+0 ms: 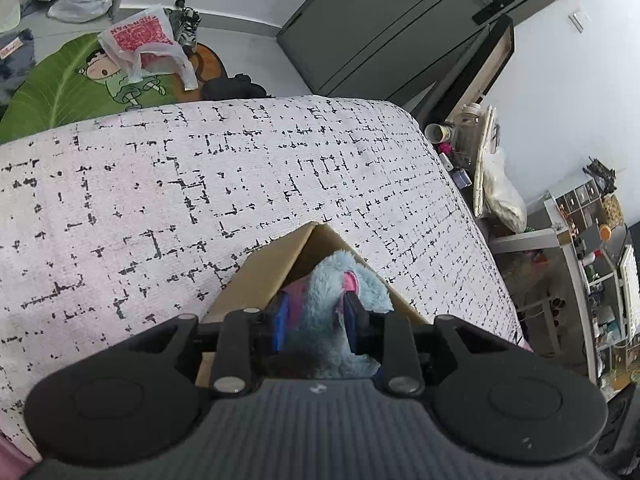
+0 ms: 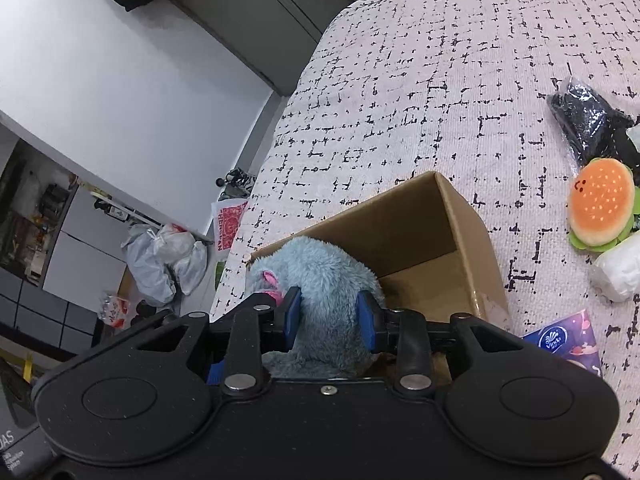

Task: Organize soft objects
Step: 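Lift the blue-grey plush with the left tool and carry it over the box, then open the left tool to drop the plush into the box, withdraw, then grasp the purple tissue pack with the left tool while the right tool approaches the white plush, then carry the tissue pack to the box with the left tool while the right tool lifts the white plush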

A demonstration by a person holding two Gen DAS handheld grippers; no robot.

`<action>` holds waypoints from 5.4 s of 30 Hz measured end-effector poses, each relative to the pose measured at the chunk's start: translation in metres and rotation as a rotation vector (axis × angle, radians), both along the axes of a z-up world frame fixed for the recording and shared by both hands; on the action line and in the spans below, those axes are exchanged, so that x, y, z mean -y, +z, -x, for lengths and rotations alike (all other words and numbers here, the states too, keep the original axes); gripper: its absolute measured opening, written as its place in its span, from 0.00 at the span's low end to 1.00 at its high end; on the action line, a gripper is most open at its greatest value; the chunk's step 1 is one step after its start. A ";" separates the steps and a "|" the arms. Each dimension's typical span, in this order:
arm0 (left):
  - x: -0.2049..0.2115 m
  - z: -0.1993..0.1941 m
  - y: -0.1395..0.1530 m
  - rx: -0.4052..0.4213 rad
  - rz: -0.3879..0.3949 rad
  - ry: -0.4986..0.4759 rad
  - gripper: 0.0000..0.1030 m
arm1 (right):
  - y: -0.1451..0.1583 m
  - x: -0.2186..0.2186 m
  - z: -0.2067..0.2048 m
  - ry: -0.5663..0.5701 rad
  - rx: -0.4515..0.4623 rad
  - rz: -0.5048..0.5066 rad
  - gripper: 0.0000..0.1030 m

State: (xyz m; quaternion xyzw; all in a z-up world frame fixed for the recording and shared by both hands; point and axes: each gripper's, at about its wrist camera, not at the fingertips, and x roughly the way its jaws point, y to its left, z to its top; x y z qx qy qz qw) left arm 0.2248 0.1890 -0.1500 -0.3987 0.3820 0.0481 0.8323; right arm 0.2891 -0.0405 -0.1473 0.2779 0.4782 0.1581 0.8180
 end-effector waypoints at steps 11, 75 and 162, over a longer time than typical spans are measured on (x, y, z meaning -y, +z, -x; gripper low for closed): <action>0.011 0.006 0.021 -0.008 -0.043 -0.002 0.58 | 0.024 0.030 0.017 -0.025 0.031 -0.038 0.63; 0.222 0.035 0.011 -0.063 -0.451 -0.383 0.67 | 0.010 0.231 0.060 -0.147 0.049 -0.054 0.93; 0.196 0.038 0.043 0.101 -0.452 -0.205 0.19 | -0.026 0.194 0.032 -0.011 0.034 -0.048 0.44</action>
